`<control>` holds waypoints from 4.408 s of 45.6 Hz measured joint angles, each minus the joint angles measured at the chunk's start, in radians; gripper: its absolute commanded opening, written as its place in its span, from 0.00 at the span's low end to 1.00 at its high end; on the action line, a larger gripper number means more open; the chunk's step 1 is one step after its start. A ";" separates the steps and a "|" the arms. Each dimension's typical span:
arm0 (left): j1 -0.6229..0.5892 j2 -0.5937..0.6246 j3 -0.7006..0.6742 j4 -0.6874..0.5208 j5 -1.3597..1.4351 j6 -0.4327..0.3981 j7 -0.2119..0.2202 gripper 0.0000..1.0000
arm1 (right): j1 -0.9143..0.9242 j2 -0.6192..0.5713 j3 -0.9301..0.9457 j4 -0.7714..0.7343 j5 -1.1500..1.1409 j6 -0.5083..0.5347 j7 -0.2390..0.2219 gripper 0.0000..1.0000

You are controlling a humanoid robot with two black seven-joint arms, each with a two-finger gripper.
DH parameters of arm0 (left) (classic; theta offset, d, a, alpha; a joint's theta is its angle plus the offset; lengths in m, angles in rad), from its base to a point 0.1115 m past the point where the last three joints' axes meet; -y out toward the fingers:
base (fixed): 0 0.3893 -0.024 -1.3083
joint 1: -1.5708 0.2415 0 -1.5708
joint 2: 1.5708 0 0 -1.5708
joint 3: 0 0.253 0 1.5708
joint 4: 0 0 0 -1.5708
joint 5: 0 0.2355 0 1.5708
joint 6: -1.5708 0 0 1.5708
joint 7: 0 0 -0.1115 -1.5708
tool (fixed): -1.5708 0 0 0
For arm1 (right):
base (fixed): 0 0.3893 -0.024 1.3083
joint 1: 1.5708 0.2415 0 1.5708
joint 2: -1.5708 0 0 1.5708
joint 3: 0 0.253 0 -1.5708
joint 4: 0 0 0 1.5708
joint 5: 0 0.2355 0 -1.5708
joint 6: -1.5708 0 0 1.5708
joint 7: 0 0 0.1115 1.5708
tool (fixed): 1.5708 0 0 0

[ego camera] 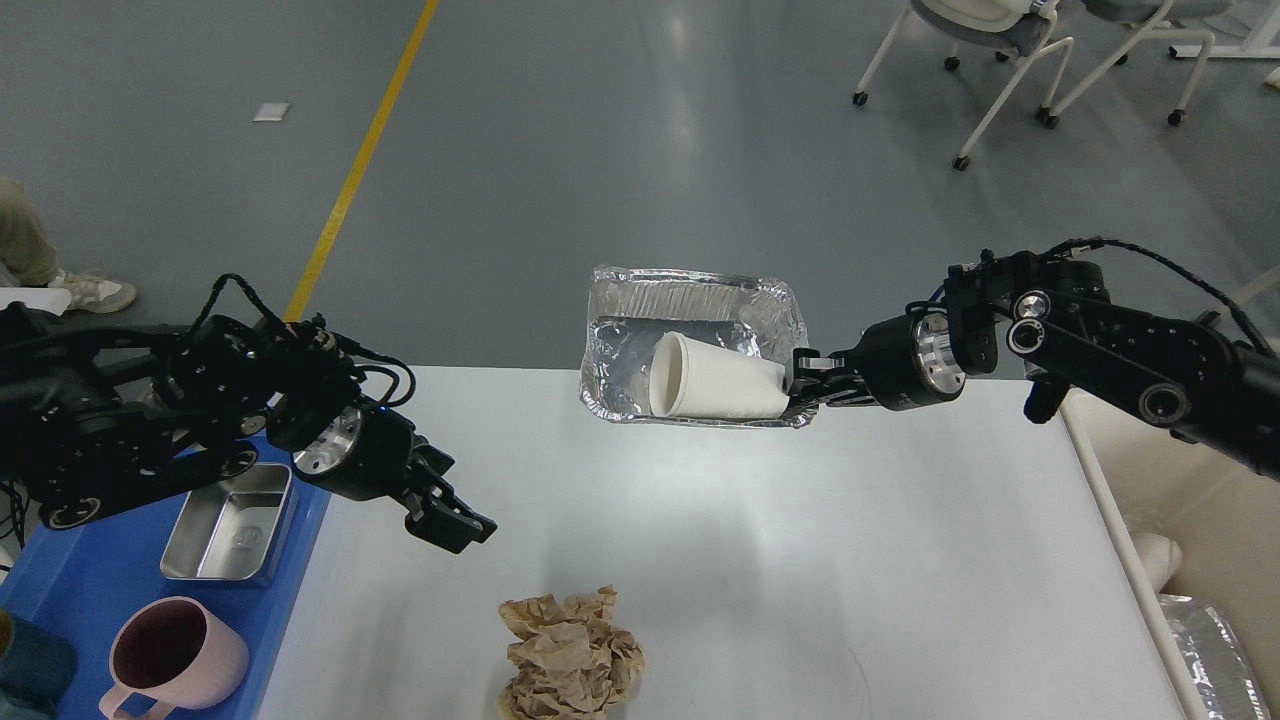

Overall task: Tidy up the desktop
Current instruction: 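Lower the left gripper onto the crumpled brown paper and grasp it, then lift the brown paper and carry it over the foil tray, then release the brown paper into the foil tray and withdraw the left gripper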

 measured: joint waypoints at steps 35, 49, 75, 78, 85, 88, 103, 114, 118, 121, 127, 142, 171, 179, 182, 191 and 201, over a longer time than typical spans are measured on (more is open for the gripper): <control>-0.051 -0.441 0.227 0.103 -0.003 -0.002 -0.007 0.97 | -0.004 -0.008 0.004 -0.001 0.000 -0.003 0.006 0.00; 0.001 -0.490 0.264 0.131 -0.003 0.002 -0.005 0.95 | -0.002 -0.011 0.006 -0.001 0.000 -0.003 0.006 0.00; 0.042 -0.465 0.289 0.209 0.053 0.032 -0.029 0.00 | -0.017 -0.017 0.012 -0.004 0.000 -0.004 0.006 0.00; 0.042 -0.451 0.291 0.209 0.055 0.032 -0.041 0.00 | -0.017 -0.017 0.012 -0.004 0.000 -0.004 0.006 0.00; 0.031 -0.411 0.286 0.208 0.057 0.039 -0.061 0.00 | -0.022 -0.017 0.012 -0.006 0.000 -0.005 0.006 0.00; 0.022 -0.381 0.276 0.206 0.057 0.042 -0.068 0.00 | -0.024 -0.017 0.012 -0.009 0.000 -0.005 0.006 0.00; -0.016 -0.009 0.131 0.025 0.053 0.057 -0.103 0.00 | -0.039 -0.017 0.008 -0.024 0.000 -0.005 0.006 0.00; 0.043 0.358 -0.079 -0.166 0.022 0.060 -0.129 0.01 | -0.039 -0.010 0.000 -0.024 -0.002 -0.003 0.005 0.00; 0.062 0.449 -0.164 -0.185 -0.042 0.060 -0.145 0.01 | -0.039 -0.008 -0.003 -0.024 -0.003 -0.003 0.004 0.00; 0.067 0.500 -0.226 -0.189 -0.110 0.060 -0.152 0.01 | -0.039 -0.007 -0.003 -0.024 -0.004 -0.003 0.003 0.00; 0.069 0.554 -0.344 -0.186 -0.224 0.053 -0.154 0.02 | -0.039 -0.006 -0.004 -0.022 -0.005 -0.003 0.003 0.00; -0.060 0.433 -0.500 -0.087 -0.259 -0.059 -0.119 0.03 | -0.024 -0.009 -0.004 -0.012 -0.005 0.000 0.004 0.00; -0.295 -0.228 -0.458 0.331 -0.079 -0.219 -0.098 0.05 | -0.020 -0.013 0.011 -0.004 -0.004 0.000 0.007 0.00; -0.301 -0.383 -0.367 0.419 -0.056 -0.196 -0.095 0.06 | -0.018 -0.015 0.015 0.011 -0.004 -0.001 0.007 0.00; -0.301 -0.429 -0.334 0.444 -0.052 -0.182 -0.093 0.07 | -0.018 -0.017 0.017 0.019 -0.004 -0.001 0.007 0.00; -0.297 -0.505 -0.301 0.493 -0.055 -0.171 -0.092 0.21 | -0.018 -0.044 0.031 0.037 -0.003 -0.001 0.010 0.00; -0.287 -0.512 -0.301 0.499 -0.068 -0.171 -0.091 0.47 | -0.018 -0.049 0.033 0.038 -0.003 -0.001 0.010 0.00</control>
